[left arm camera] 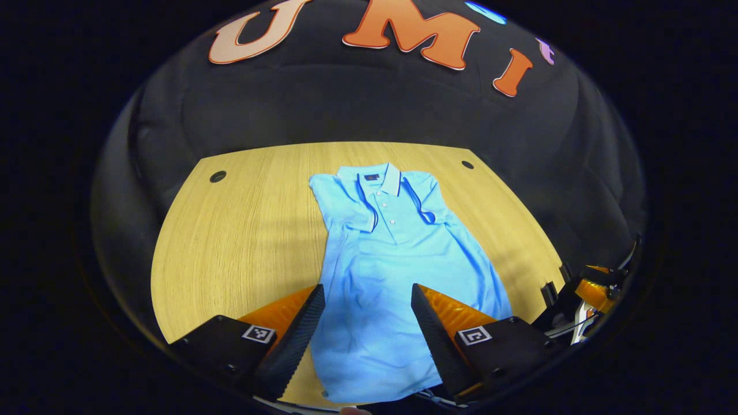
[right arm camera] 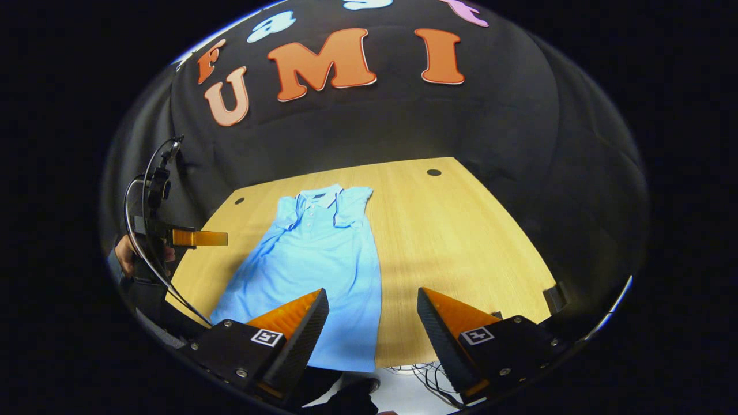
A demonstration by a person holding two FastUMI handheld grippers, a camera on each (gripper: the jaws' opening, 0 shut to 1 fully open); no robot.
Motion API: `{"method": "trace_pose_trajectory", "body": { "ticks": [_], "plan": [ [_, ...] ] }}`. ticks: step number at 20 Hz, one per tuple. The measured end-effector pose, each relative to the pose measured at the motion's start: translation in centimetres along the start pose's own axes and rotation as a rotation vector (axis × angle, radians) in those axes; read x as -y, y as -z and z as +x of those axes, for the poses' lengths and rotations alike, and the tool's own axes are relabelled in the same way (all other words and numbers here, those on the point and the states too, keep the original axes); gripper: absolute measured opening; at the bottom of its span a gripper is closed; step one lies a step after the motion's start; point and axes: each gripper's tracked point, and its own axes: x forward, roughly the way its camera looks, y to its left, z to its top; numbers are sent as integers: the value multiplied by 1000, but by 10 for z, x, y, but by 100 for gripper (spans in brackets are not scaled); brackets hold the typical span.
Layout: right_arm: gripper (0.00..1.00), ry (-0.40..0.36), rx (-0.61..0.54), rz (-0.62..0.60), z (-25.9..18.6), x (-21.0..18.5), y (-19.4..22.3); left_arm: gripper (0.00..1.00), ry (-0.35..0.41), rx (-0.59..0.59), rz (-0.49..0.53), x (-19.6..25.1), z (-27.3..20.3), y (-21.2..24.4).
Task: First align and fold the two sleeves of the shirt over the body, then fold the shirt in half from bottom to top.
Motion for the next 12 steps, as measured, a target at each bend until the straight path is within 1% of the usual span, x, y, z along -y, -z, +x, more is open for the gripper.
{"method": "trace_pose_trajectory", "body": {
  "ticks": [4,8,12],
  "plan": [
    [96,-48,-62,-28,5,-11,35,99,-43,-31,-3,-5,-20,47],
    [95,-82,-146,-43,15,-19,74,99,-65,-102,-20,-10,-29,100],
    [95,-88,-228,-62,27,-25,109,100,-88,-182,-39,-19,-28,146]
  ]
}}
